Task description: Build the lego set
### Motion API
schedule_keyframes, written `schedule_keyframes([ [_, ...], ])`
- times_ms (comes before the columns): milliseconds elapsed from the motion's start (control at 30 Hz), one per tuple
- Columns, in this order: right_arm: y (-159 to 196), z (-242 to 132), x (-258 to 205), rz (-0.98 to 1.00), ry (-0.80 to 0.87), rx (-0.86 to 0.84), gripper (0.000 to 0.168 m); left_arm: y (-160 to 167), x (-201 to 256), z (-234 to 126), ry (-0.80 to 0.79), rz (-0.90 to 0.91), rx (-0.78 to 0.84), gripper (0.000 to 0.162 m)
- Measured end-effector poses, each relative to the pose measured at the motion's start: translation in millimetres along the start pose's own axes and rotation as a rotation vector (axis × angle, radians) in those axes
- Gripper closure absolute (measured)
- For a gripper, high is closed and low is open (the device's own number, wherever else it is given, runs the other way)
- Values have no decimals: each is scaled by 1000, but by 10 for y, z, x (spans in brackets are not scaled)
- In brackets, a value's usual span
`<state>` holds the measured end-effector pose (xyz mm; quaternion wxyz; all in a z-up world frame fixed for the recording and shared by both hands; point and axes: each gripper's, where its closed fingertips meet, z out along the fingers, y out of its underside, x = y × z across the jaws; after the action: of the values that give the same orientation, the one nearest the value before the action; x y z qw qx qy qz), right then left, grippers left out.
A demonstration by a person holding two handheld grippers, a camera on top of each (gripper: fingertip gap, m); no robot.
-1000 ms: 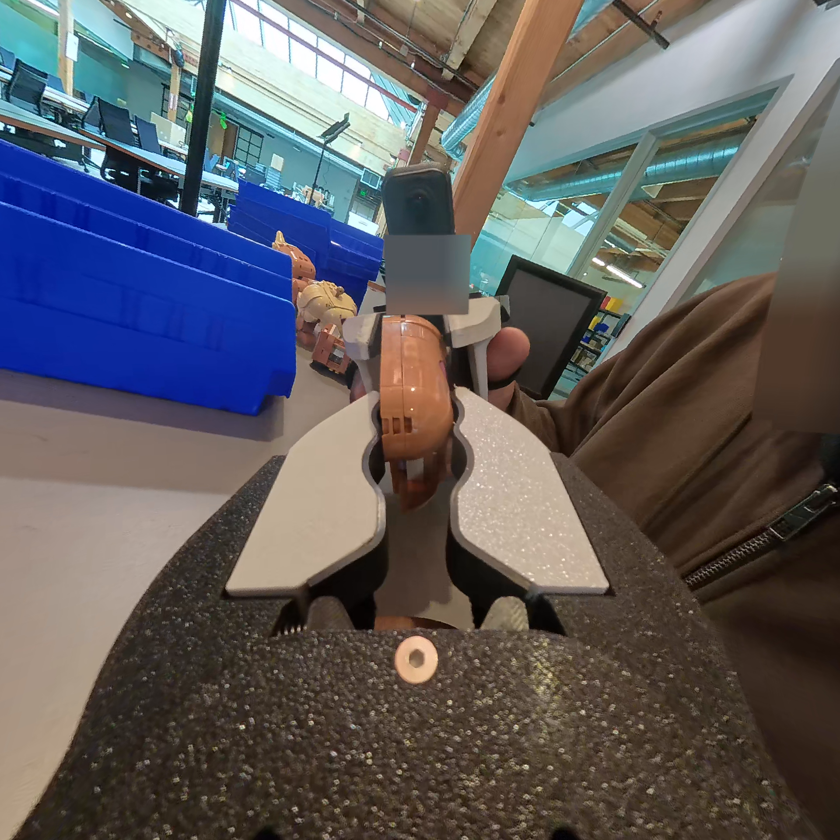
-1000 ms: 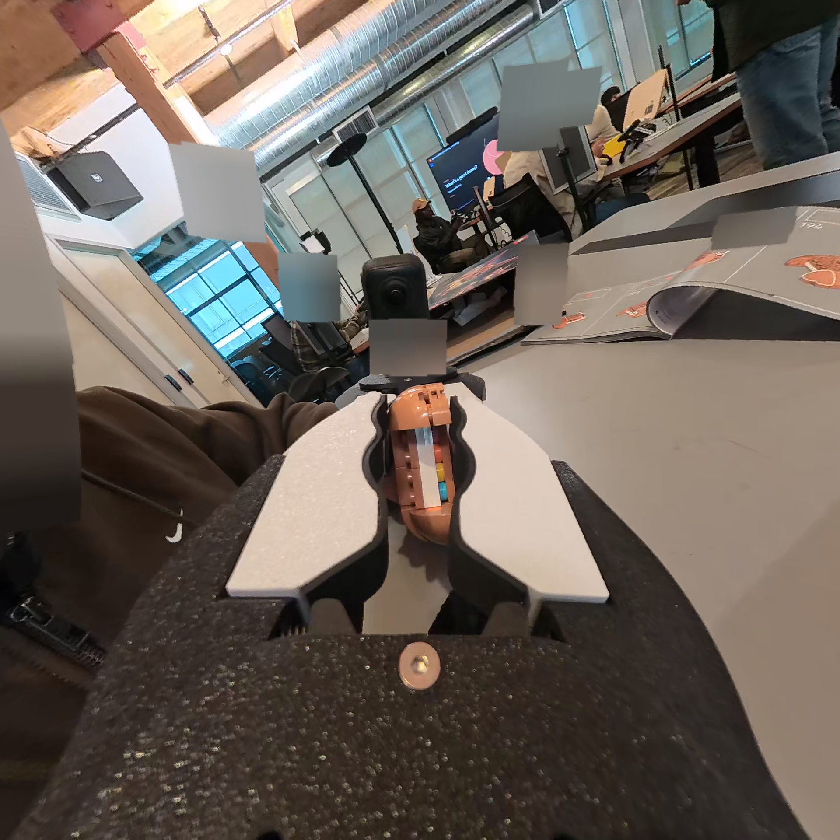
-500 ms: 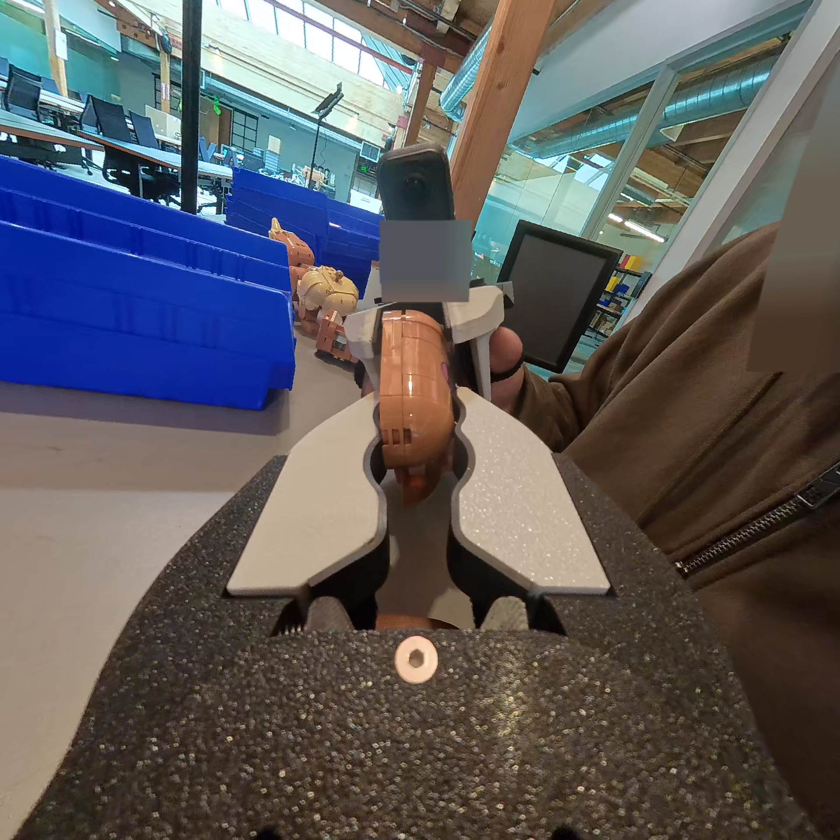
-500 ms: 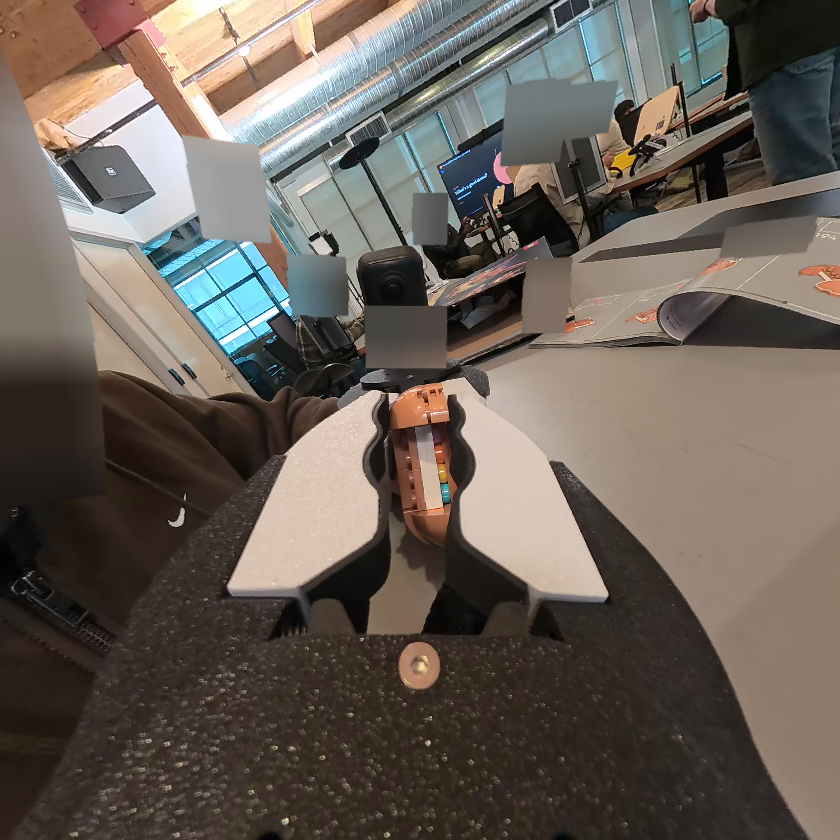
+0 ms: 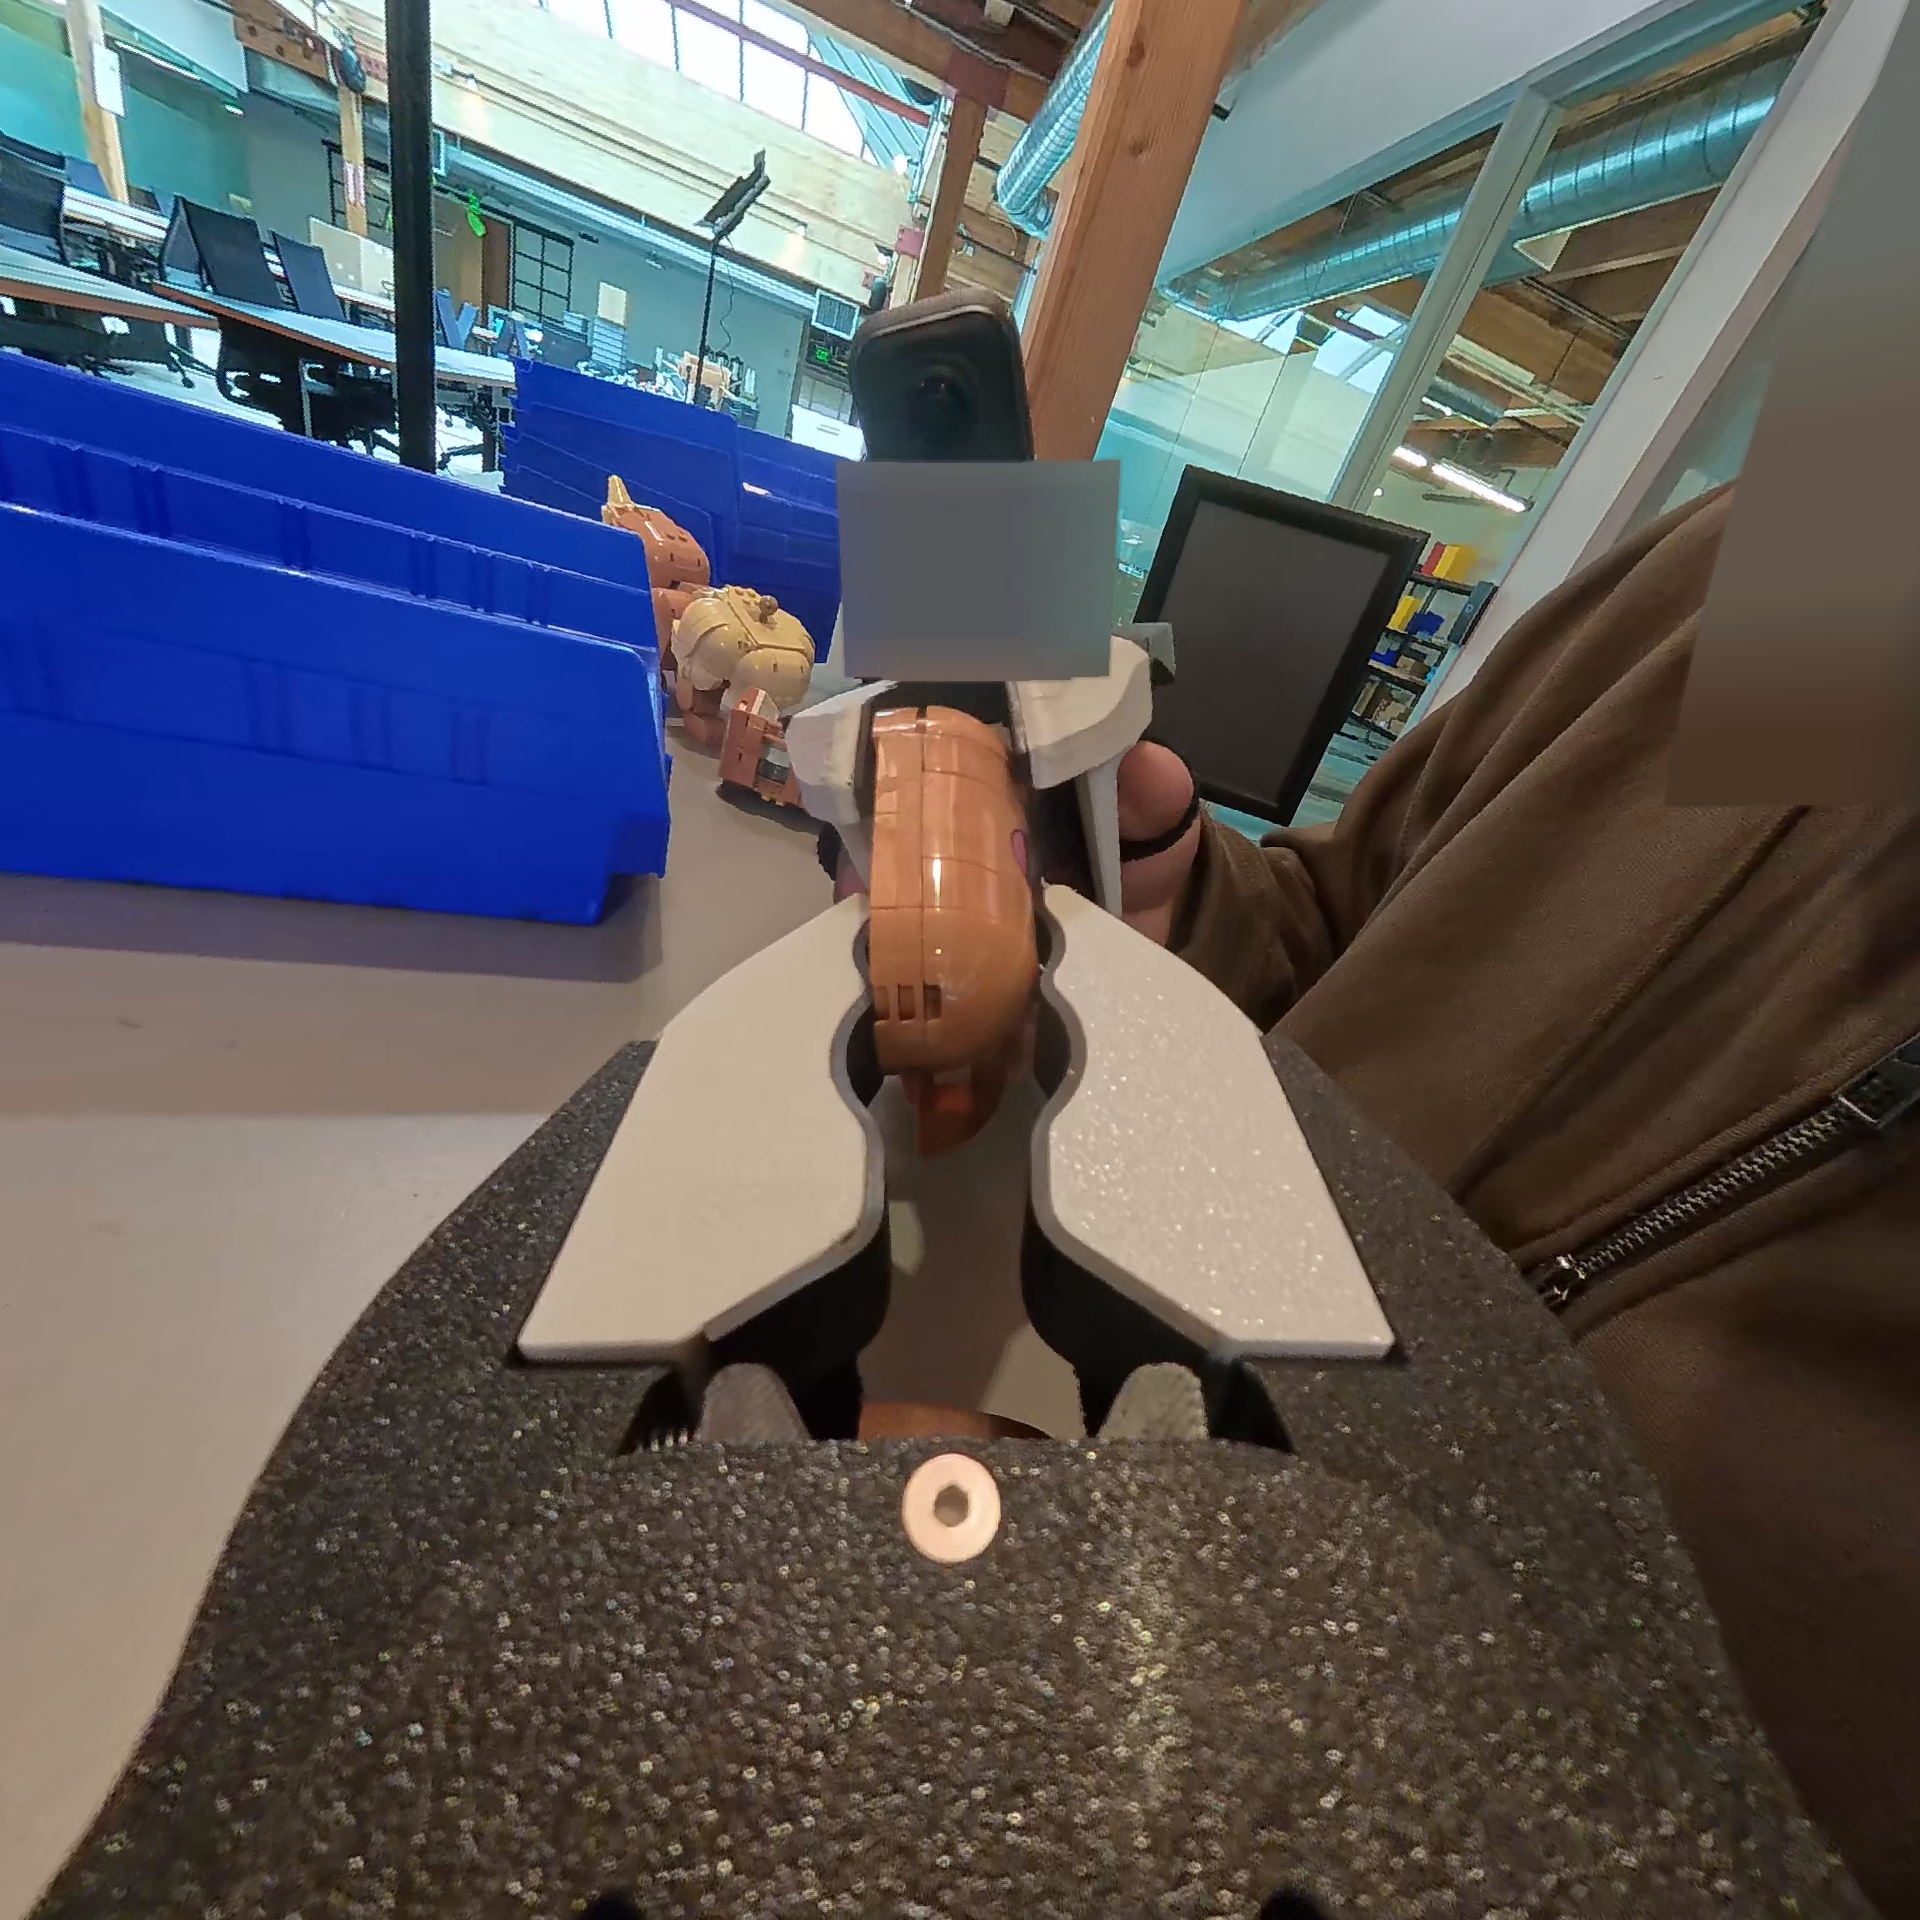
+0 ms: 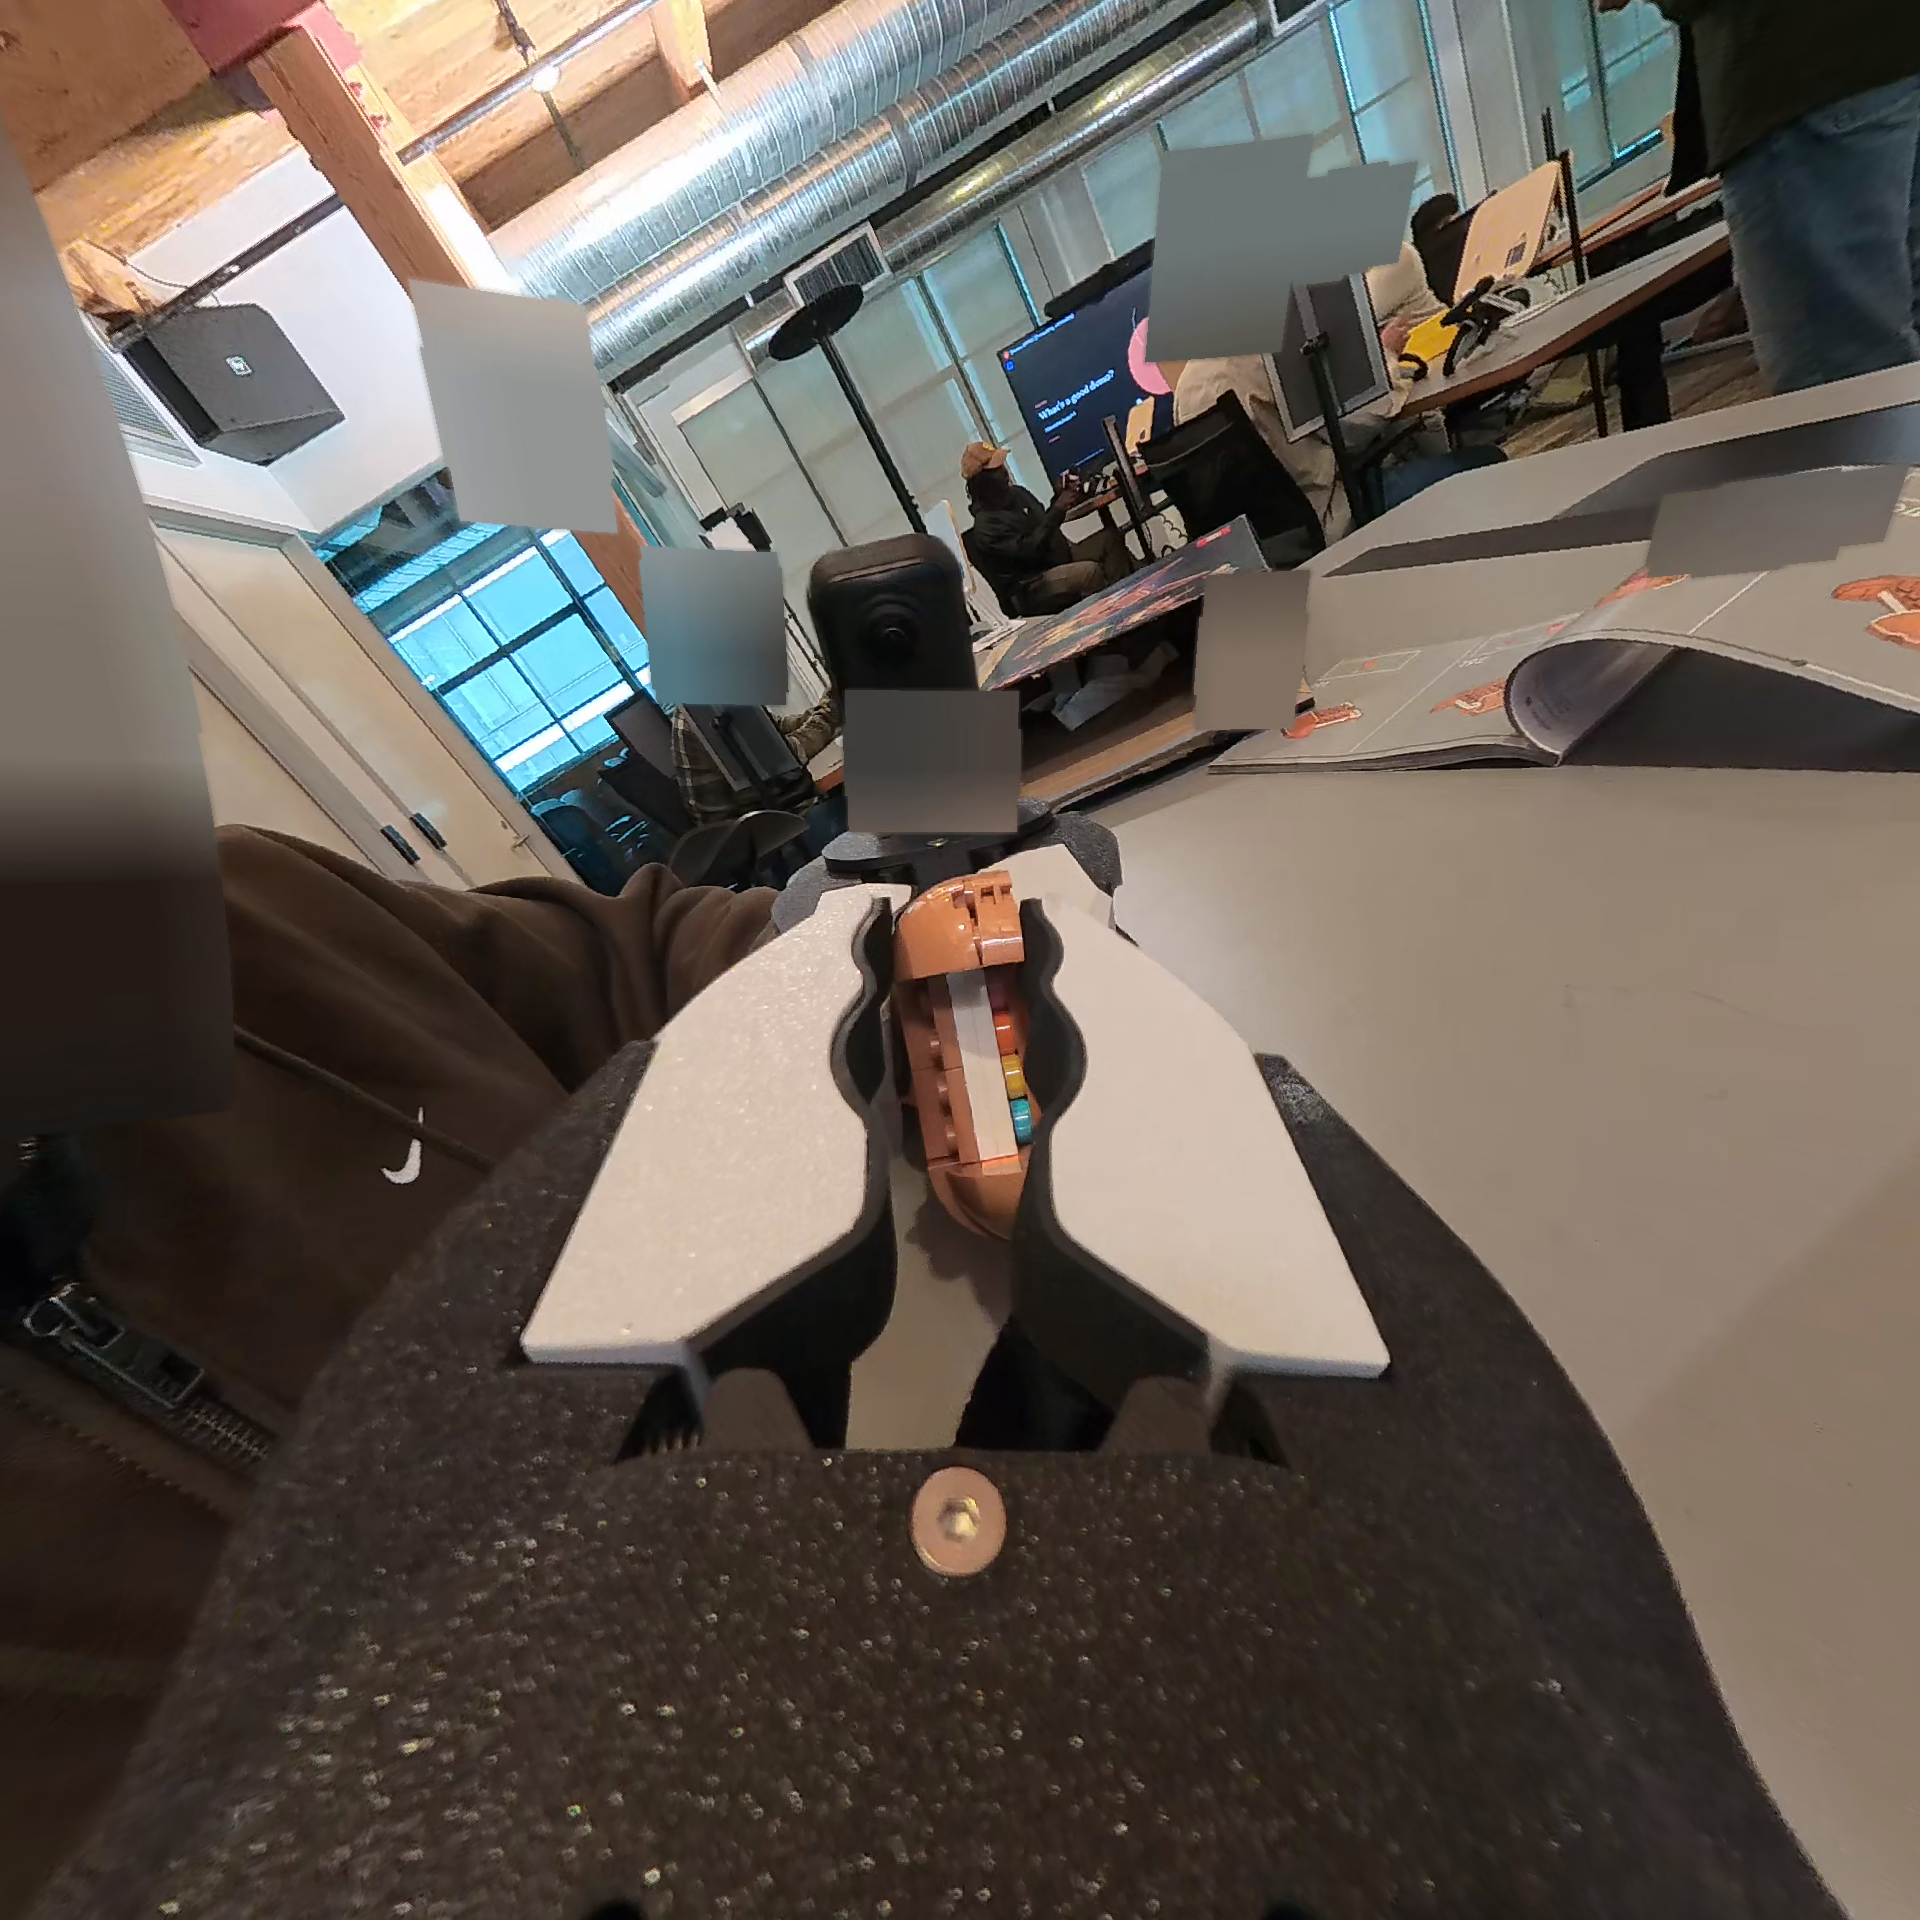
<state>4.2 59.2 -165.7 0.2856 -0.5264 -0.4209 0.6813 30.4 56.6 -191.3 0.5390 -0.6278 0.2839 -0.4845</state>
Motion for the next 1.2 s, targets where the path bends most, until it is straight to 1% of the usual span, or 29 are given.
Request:
schedule_keyframes([
  [167,-20,1,-21,-69,22,13,142,-22,25,-2,13,11,11,137],
  [233,-9,0,-17,-99,39,-8,127,-39,52,-3,24,20,19,137],
  [267,-9,-7,-24,-111,40,-17,123,-42,62,-1,27,25,18,137],
  [333,-23,-28,-51,-136,32,-27,122,-32,70,2,28,35,10,137],
  [400,-46,-51,-69,-170,33,-36,125,-19,75,6,31,38,2,137],
  [567,-24,-64,-111,-239,31,-75,145,-1,101,13,42,53,-13,137],
  [1000,3,-71,-108,-225,9,-53,147,38,103,11,52,45,-40,137],
  [1200,62,-78,-112,-196,-16,-97,148,115,114,22,59,62,-89,137],
])
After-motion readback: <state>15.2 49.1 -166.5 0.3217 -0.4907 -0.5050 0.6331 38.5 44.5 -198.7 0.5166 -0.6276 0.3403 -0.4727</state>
